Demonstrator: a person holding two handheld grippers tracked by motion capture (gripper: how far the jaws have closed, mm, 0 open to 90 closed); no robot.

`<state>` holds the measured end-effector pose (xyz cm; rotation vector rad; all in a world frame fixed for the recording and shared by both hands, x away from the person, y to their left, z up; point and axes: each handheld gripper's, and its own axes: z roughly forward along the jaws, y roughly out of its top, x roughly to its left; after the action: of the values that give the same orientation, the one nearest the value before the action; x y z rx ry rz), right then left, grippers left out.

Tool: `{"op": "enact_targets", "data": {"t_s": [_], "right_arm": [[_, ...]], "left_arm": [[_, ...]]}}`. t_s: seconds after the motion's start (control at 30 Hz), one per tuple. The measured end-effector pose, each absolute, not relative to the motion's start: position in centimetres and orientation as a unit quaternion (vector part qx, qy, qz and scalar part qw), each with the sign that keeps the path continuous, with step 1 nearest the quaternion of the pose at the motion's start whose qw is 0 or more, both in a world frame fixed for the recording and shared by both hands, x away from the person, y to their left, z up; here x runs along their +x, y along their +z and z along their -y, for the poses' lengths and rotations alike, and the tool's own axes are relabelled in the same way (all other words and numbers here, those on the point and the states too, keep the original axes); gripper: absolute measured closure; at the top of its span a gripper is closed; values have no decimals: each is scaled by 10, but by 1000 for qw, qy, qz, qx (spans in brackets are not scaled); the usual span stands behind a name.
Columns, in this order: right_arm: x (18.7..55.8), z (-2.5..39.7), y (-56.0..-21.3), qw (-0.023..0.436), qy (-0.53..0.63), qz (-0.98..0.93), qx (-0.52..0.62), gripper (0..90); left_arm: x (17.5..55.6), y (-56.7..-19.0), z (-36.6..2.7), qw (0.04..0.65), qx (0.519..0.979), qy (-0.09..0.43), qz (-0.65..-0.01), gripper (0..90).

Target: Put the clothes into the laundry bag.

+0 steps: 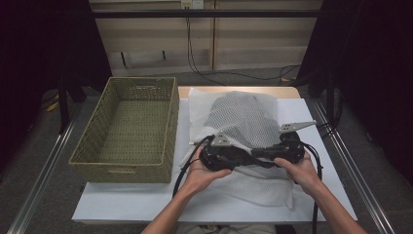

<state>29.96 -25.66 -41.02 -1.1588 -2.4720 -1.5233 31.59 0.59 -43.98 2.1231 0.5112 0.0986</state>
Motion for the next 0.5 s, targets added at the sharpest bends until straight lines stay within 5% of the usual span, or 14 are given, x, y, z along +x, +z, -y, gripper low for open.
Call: {"op": "enact_targets", "data": {"t_s": [0.5], "right_arm": [[294,230,-410,28,-478,811,-338,900]], "left_arm": [[264,-459,-67,400,899,20,-177,384]]}}
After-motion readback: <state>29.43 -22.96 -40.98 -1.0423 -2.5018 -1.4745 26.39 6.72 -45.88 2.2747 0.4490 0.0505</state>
